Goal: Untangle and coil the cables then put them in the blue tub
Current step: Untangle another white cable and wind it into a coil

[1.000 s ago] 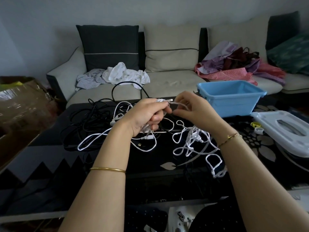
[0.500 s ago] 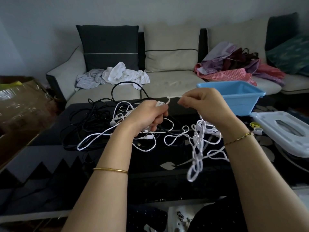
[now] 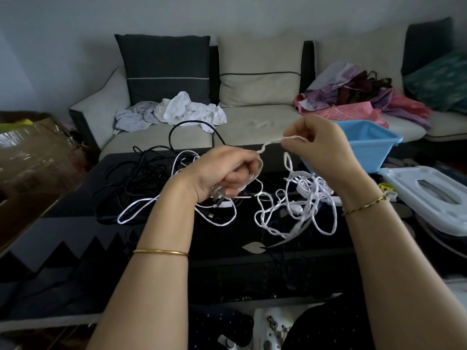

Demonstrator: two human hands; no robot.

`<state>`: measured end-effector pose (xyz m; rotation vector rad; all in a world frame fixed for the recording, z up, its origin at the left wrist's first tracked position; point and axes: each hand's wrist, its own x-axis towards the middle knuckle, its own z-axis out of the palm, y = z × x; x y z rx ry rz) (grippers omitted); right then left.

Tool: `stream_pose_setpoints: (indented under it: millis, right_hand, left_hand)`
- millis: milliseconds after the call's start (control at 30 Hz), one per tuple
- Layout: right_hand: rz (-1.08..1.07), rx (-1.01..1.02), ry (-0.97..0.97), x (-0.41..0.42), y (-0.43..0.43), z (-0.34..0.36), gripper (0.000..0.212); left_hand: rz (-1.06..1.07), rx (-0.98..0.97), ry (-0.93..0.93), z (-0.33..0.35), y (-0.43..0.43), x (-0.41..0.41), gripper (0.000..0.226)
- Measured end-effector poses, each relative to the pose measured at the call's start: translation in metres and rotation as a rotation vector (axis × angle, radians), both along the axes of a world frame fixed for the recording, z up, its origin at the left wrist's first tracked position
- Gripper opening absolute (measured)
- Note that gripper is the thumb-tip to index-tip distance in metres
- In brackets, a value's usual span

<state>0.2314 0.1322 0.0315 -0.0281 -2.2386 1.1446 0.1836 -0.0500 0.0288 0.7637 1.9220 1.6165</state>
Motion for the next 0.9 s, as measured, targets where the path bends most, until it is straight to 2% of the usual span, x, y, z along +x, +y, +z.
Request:
stream_pose_setpoints:
  millis: [167,267,333,433,500,633,800,900]
  right_hand:
    - [0.094,-0.050,-0.061,-0.002,-0.002,-0.008,0.006]
    - [0.211,-0.057,-0.150,0.000,-0.005,-0.006,0.014]
    - [0.275,-0.056,-0.189,0.000,-0.009,-0.005,0.025]
    - [0.345,-0.171,-0.247,0.000,-0.018,-0.006,0.037]
    - [0.395,-0.281,-0.290,-0.001,-0.020,-0.009,0.036]
    - [0.457,-0.209,-0.369,0.000,-0.024,-0.015,0.021]
    - [0.459,-0.104,-0.486,-0.001,-0.031,-0.012,0.008]
    - [0.444,-0.016,-0.521,-0.001,-0.030,-0.010,0.007]
  left_hand:
    - [-0.135,0.406,-0.385,0.003,-0.004,-0.005,0.023]
    - [-0.359,0.692,-0.666,0.000,-0.001,-0.013,0.018]
    - [-0.459,0.813,-0.817,-0.003,0.002,-0.018,0.027]
    - [-0.397,0.920,-0.891,-0.009,0.009,-0.023,0.041]
    - [-0.305,1.025,-0.883,-0.007,0.014,-0.021,0.046]
    - [0.052,1.195,-0.735,0.004,0.014,-0.016,0.032]
    - [0.215,1.208,-0.527,0.006,0.018,-0.016,0.022]
    - [0.306,1.214,-0.396,0.005,0.019,-0.017,0.031]
